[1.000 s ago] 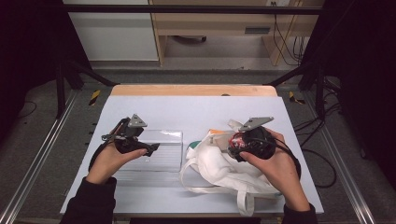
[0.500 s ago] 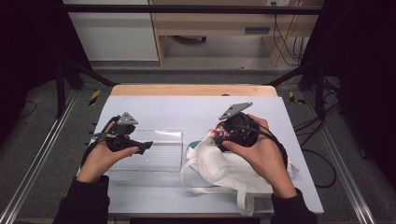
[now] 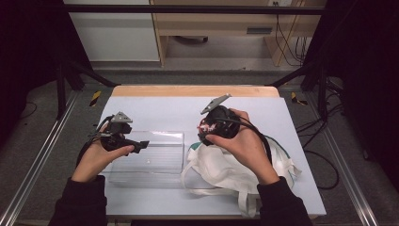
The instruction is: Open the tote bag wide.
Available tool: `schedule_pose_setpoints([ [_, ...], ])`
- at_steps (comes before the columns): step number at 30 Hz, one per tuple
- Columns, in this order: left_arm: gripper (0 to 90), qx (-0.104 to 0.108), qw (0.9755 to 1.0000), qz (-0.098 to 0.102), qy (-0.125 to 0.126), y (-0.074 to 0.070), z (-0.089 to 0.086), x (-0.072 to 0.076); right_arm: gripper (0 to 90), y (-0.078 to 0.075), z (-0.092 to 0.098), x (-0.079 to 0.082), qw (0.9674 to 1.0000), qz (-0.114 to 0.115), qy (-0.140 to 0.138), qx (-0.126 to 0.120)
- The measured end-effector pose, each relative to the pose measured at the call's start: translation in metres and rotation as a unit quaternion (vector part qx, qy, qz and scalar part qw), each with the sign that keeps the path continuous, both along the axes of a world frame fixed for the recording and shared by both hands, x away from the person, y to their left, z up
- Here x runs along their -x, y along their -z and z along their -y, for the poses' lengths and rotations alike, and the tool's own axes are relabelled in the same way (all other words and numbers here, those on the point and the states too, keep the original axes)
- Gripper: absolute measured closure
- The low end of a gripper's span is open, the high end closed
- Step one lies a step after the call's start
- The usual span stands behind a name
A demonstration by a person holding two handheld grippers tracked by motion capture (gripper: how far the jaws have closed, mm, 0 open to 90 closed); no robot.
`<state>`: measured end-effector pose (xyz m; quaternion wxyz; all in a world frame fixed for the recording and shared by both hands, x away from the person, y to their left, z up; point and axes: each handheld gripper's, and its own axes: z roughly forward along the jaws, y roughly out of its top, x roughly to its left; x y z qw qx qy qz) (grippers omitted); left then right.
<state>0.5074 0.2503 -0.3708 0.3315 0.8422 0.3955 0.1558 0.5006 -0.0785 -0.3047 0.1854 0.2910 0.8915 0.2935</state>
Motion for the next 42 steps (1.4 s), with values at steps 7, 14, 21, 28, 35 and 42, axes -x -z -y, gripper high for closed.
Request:
schedule_pose_setpoints([
  [7,8.6,-0.005,0.9999,0.004,-0.012,-0.001,-0.009,0.0,26.1,-0.001,-0.014,-0.003,0.9999,0.0,-0.013,-0.011],
  [14,8.4,-0.011,0.9998,-0.004,-0.018,0.005,-0.015,-0.004,26.1,0.002,-0.025,-0.01,0.9997,0.002,-0.015,-0.017],
  [21,7.7,-0.021,0.9997,-0.001,-0.01,0.003,-0.016,0.001,26.1,0.0,-0.034,-0.007,0.9994,-0.003,-0.019,-0.028],
  [28,7.3,-0.009,0.9996,-0.001,-0.026,0.004,-0.024,-0.002,26.1,-0.003,-0.041,-0.009,0.9992,-0.002,-0.026,-0.029],
  [35,7.3,-0.011,0.9994,0.001,-0.032,0.002,-0.028,0.0,26.1,-0.002,-0.05,-0.008,0.999,-0.002,-0.034,-0.029],
  [42,7.3,-0.01,0.9993,0.002,-0.036,0.0,-0.033,0.0,26.1,0.0,-0.058,-0.011,0.9985,-0.003,-0.04,-0.037],
])
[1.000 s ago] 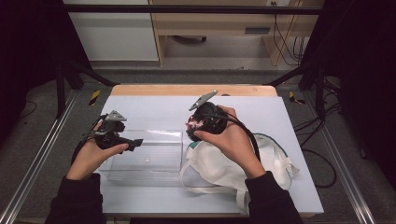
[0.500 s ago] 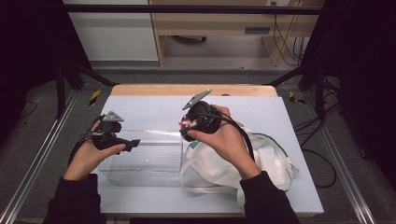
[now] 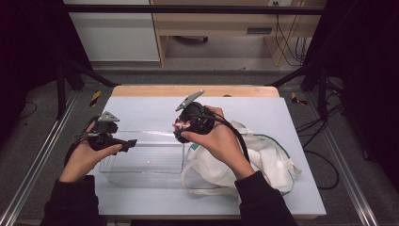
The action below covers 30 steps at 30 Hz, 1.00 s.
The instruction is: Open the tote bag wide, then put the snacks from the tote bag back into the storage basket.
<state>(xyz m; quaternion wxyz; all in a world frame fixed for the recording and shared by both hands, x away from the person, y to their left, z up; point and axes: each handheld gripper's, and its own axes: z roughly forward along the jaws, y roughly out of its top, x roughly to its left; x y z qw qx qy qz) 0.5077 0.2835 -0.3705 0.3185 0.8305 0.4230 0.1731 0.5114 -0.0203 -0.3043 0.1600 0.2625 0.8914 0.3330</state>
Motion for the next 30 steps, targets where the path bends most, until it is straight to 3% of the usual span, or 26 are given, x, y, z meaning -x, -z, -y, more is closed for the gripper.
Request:
schedule_pose_setpoints([
  [13,7.3,0.006,0.9999,0.004,-0.008,-0.002,-0.005,0.001,26.1,0.003,-0.011,-0.001,1.0,-0.005,-0.006,-0.002],
  [24,7.3,0.006,1.0,0.005,-0.002,-0.005,-0.006,0.003,26.1,0.01,-0.019,-0.01,0.9996,-0.026,-0.01,-0.005],
  [30,7.2,0.011,0.9999,0.01,-0.007,-0.01,-0.01,0.003,26.1,0.014,-0.026,-0.011,0.9992,-0.035,-0.016,0.009],
])
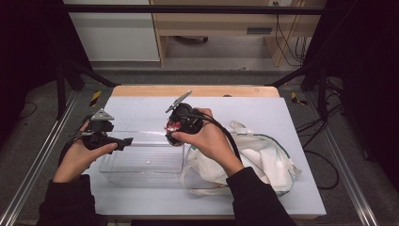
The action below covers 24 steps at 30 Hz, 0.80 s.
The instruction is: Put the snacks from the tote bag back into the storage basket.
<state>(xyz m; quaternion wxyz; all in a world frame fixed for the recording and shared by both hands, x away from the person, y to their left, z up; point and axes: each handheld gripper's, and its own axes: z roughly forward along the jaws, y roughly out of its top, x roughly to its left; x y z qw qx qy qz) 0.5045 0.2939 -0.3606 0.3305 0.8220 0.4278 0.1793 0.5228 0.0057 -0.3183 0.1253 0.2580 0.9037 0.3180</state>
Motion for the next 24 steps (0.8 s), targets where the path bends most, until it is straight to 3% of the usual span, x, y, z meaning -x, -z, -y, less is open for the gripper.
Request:
schedule_pose_setpoints([
  [11,7.1,-0.004,1.0,-0.001,-0.003,0.001,-0.001,0.0,26.1,0.008,-0.006,0.001,0.9999,-0.006,-0.007,0.006],
  [16,7.1,-0.014,0.9999,-0.004,-0.002,0.004,0.0,0.0,26.1,0.02,-0.012,0.005,0.9998,-0.006,-0.016,0.009],
  [24,7.1,-0.013,0.9999,-0.005,-0.003,0.004,0.001,-0.001,26.1,0.032,-0.019,0.002,0.9997,-0.015,-0.019,0.009],
])
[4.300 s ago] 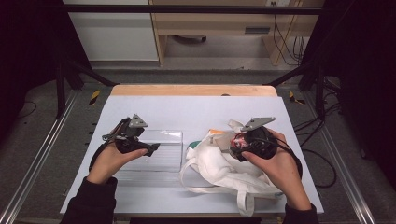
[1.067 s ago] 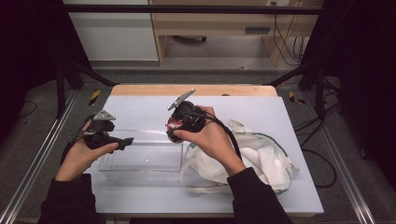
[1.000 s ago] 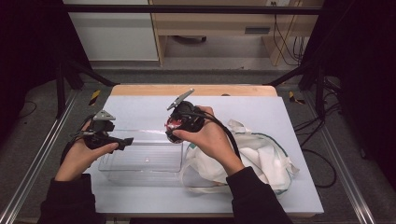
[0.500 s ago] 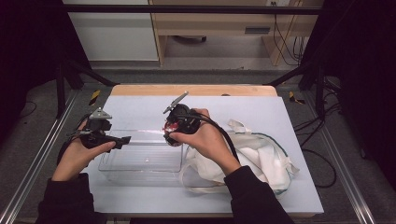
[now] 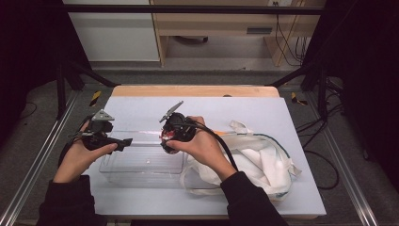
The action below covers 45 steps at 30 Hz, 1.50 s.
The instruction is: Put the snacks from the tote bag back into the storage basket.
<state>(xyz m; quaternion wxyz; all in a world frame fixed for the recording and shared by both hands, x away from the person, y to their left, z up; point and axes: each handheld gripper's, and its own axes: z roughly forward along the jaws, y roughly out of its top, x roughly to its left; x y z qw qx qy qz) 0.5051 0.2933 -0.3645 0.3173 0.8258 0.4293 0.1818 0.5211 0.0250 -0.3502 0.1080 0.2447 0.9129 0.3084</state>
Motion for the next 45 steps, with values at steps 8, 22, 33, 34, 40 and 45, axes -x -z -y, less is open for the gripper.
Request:
schedule_pose_setpoints([
  [8,7.1,-0.002,1.0,-0.002,0.002,0.001,0.001,-0.001,26.1,0.01,-0.002,-0.004,0.9999,-0.005,0.002,0.009],
  [22,7.1,0.001,1.0,0.0,0.003,0.001,0.002,0.0,26.0,0.019,-0.005,-0.005,0.9998,-0.005,0.005,0.017],
  [33,7.1,-0.001,1.0,0.0,0.007,0.0,0.004,0.001,26.0,0.025,-0.008,-0.007,0.9997,-0.005,0.002,0.023],
  [34,7.1,-0.001,1.0,0.0,0.007,0.0,0.003,0.001,26.0,0.026,-0.008,-0.007,0.9997,-0.006,0.003,0.024],
  [40,7.1,-0.002,1.0,-0.001,0.008,0.0,0.004,0.001,26.0,0.03,-0.008,-0.008,0.9997,-0.007,0.005,0.024],
  [45,7.1,-0.002,1.0,-0.001,0.009,0.0,0.005,0.001,26.0,0.033,-0.009,-0.008,0.9996,-0.008,0.001,0.027],
])
